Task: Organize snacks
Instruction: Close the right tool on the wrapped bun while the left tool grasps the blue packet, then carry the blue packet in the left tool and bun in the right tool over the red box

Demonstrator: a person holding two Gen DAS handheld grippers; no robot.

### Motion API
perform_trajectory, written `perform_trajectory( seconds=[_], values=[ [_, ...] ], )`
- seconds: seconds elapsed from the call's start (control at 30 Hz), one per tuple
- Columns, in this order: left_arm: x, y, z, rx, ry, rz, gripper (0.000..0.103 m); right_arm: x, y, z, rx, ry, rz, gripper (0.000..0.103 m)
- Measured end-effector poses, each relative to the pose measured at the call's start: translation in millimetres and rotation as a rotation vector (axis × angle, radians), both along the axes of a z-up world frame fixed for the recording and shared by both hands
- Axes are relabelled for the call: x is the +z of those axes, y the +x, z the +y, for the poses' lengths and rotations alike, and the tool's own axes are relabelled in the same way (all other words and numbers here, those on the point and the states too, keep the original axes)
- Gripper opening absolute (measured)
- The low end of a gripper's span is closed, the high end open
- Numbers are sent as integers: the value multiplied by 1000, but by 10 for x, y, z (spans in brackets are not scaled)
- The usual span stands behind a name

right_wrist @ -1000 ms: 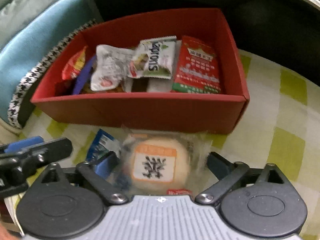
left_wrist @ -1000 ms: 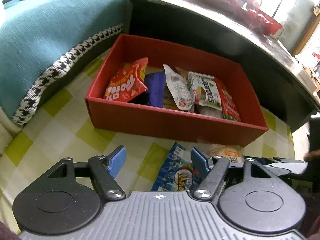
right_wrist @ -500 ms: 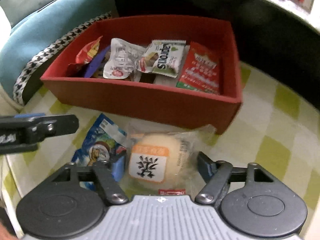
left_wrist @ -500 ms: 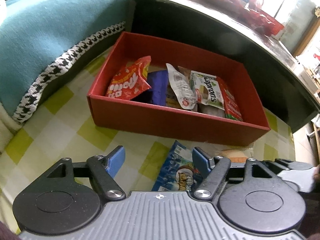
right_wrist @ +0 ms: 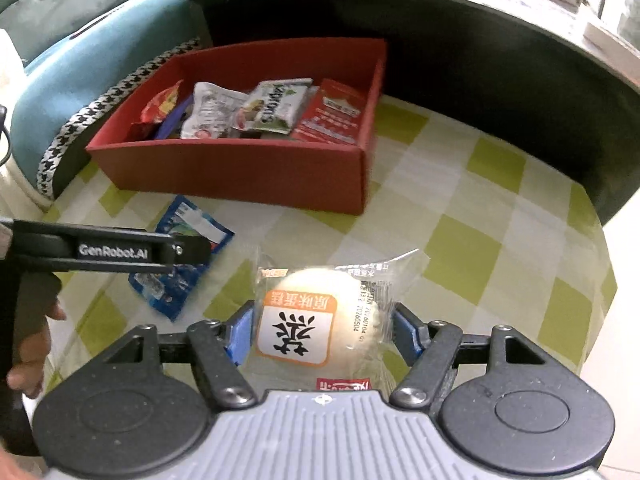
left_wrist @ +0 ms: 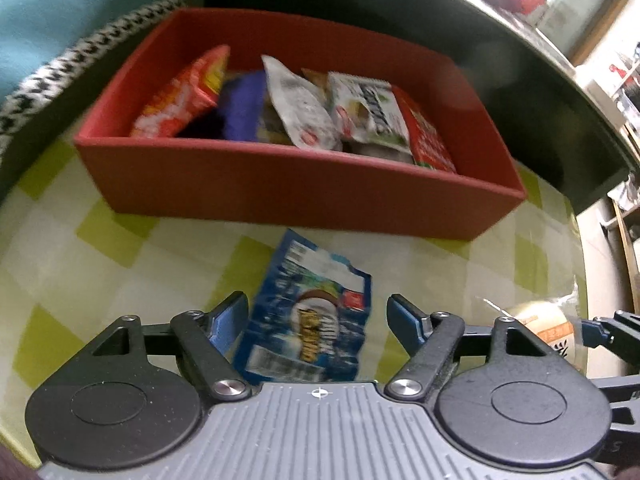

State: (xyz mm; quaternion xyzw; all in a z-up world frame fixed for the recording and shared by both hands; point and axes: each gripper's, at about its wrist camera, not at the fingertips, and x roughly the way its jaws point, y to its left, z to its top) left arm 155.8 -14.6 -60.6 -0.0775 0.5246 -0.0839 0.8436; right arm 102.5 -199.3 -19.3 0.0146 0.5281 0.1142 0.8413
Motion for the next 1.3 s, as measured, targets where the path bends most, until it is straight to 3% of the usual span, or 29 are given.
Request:
perform_trajectory(
  seconds=[0.33,0.43,0.47,0.5,0.53,0.8,1.07,1.3],
  values=[
    [-198,64,-301,-96,153,-43,100,-57,55,-60,-10,23,26,71],
    [-234,23,-374,-108,206,-63,97,-52,59,-59,-10,21,24,71],
    [-224,10,-367,-106,210,-69,91,-49,59,-56,-10,21,23,71],
    [-200,0,-346,-104,209,-74,79,-42,61,-50,-9,21,20,71],
    [-174,-10,-324,-103,193,-76,76,-32,60,-44,-8,21,17,71],
    [-60,-156,-157,-67,127,-32,76,77,47,41,2,21,-18,71],
    [225,-401,-9,-15,141,-74,76,213,-2,203,19,20,-58,71],
    [427,-328,-4,2,112,-130,76,347,-10,297,12,12,-120,71]
  ],
)
